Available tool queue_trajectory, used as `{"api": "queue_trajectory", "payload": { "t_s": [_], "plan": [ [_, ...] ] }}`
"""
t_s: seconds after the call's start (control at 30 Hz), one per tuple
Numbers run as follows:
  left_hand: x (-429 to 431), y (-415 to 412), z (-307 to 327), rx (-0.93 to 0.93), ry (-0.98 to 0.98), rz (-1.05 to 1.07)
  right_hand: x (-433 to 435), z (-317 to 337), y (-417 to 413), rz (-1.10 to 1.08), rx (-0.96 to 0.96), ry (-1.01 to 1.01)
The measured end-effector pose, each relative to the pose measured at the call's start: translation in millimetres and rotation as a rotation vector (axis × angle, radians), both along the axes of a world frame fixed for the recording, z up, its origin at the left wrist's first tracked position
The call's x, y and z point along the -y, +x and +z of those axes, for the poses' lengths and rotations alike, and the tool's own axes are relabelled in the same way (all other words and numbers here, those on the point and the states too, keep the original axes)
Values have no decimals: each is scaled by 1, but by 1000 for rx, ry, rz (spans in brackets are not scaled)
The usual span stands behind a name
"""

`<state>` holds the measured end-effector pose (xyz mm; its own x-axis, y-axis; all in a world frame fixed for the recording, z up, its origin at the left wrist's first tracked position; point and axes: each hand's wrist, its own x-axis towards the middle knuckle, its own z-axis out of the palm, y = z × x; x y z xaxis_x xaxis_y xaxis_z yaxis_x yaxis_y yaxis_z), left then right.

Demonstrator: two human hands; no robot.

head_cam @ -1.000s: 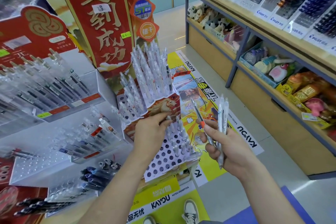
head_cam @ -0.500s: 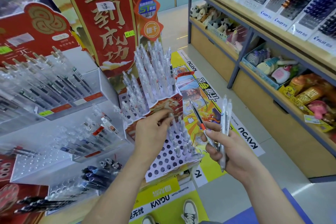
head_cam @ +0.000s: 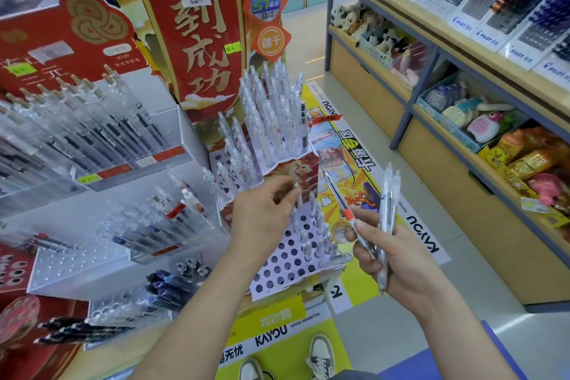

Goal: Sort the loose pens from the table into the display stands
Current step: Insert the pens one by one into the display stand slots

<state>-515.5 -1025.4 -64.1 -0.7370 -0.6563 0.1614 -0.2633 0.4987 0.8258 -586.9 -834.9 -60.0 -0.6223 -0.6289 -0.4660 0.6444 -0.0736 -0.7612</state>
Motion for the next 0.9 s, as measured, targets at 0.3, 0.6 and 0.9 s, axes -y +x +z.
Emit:
{"api": "queue_trajectory", "payload": {
  "t_s": [0.3,0.6,0.9],
  "plan": [
    [-1,-6,-23,167,-353,-127,-7,0,4,-11,11,18],
    [-6,-17,-22,346,-710,-158,-10,-4,1,-57,-21,38],
    [-5,-10,0,286,-470,-188,1,0,5,-212,182,-75]
  ]
}}
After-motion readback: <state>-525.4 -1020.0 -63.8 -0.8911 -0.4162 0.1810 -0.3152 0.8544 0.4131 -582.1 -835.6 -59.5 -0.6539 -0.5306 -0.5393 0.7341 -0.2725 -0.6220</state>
